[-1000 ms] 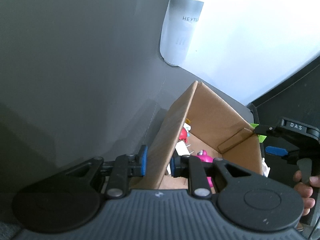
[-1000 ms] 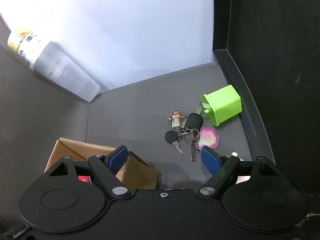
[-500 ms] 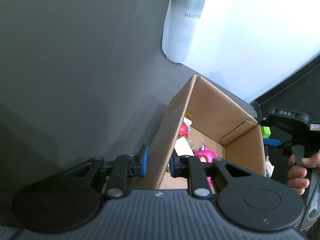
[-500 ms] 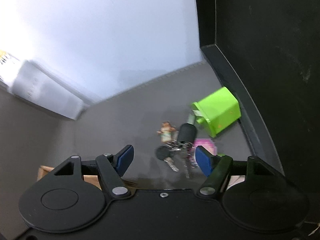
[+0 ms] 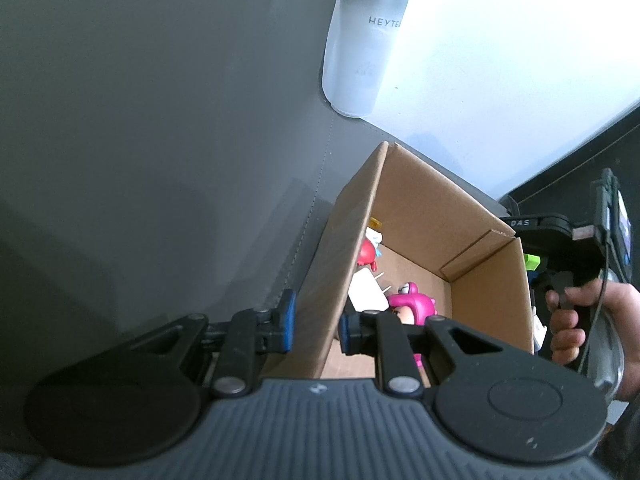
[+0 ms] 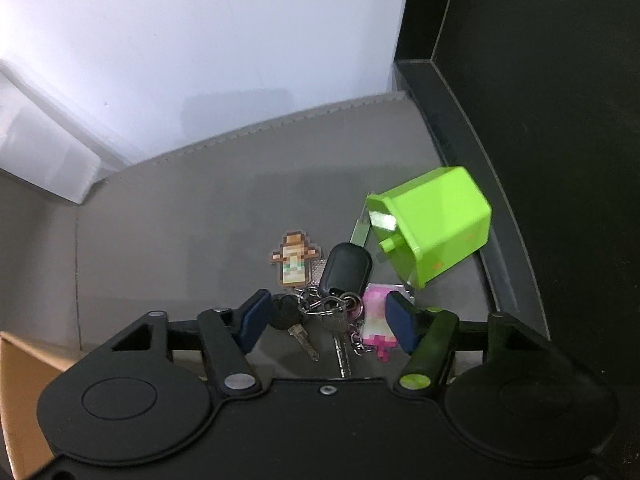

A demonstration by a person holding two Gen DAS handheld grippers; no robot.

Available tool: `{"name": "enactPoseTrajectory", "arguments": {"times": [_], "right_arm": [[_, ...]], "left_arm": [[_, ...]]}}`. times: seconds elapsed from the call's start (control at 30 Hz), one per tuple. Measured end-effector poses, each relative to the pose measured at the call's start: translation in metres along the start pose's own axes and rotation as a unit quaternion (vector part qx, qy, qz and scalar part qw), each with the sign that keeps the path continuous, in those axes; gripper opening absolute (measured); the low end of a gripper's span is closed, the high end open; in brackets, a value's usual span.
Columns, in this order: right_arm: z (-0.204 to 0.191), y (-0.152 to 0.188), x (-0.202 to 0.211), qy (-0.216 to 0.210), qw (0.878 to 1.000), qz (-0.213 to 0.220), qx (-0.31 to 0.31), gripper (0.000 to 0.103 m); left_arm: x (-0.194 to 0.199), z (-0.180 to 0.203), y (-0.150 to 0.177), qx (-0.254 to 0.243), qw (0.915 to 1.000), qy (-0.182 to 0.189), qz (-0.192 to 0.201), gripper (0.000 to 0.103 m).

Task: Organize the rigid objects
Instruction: 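Close the right gripper on the key ring of the keys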

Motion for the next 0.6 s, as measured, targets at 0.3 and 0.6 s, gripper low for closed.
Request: {"name": "enactPoseTrajectory", "arguments": {"times": [0.3,0.6], "right_arm": [[-0.006,-0.003,-0.001,0.019,0.999,-0.005,0.026,0.029],[0.001,0.006,0.014,-0.009,1.0,-0.005,0.019,0.008]], "left_arm": [[-0.001,0.001,0.0,-0.001,1.0,-0.001,-0.001,0.02],[-0.002,0.003,0.001,-0.002,1.0,-0.001,-0.002,0.02]]}}
Point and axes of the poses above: each gripper's, at about its wrist camera, not at the fingertips, and x roughly against the way its jaws point, z to its right, y to its underside, the point moved 5 cm from there along -x, roughly the way its jaws point, and after that the axes turned 5 degrees about -z, right-handed, at the moved point
